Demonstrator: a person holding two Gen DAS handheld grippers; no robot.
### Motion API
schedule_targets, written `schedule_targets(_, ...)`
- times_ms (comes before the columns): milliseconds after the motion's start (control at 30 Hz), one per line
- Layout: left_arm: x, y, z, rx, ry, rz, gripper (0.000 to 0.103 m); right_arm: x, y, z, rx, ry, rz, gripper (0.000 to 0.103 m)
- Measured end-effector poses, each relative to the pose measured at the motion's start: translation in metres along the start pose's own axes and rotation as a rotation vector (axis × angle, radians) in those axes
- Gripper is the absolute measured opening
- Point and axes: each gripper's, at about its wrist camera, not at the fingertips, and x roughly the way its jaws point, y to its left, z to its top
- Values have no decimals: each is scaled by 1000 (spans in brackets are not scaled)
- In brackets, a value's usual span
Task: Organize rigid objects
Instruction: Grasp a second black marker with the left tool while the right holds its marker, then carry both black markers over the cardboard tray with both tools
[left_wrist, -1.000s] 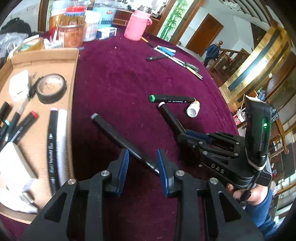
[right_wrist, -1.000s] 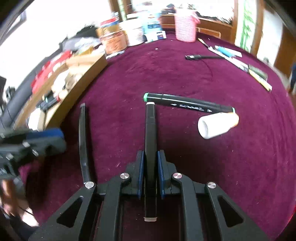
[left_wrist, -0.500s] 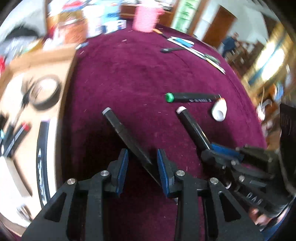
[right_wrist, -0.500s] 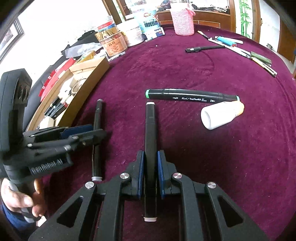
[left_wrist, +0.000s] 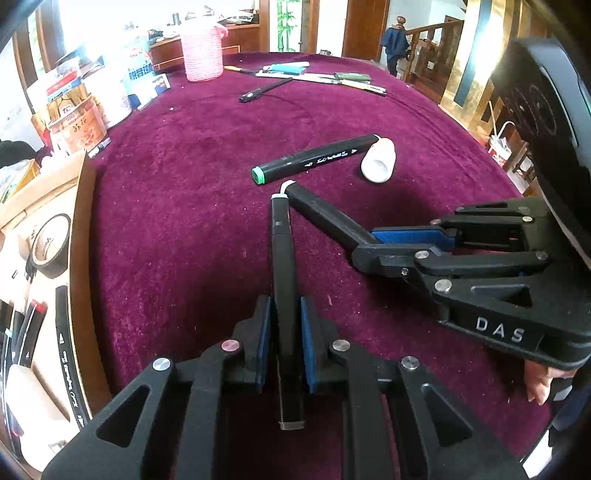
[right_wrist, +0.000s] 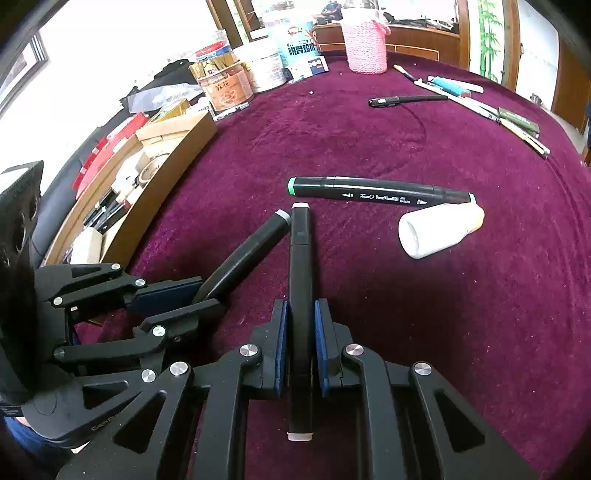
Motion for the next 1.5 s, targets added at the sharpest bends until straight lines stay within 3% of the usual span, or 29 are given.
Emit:
schedule_targets(267, -1, -5, -3, 4, -40, 12, 13, -1, 1, -1, -3, -12, -10, 12)
schedule_targets(467, -5, 3, -5, -50, -55, -53, 12, -8, -1, 1, 14, -40, 4, 12)
schedule_targets(733, -18, 9, -6, -74, -79, -46, 12, -16, -4, 3, 31, -70, 7, 13)
schedule_targets(1200, -66, 39, -7, -136, -184, -134, 13, -10, -7, 5, 110, -68, 109, 13)
schedule_targets(1300, -76, 51, -6, -149, -206, -144, 13, -10, 6, 10, 143, -53, 177, 13)
schedule_targets(1500, -97, 91, -3, -216, -272, -151, 13, -11, 45, 30, 115, -42, 220, 13)
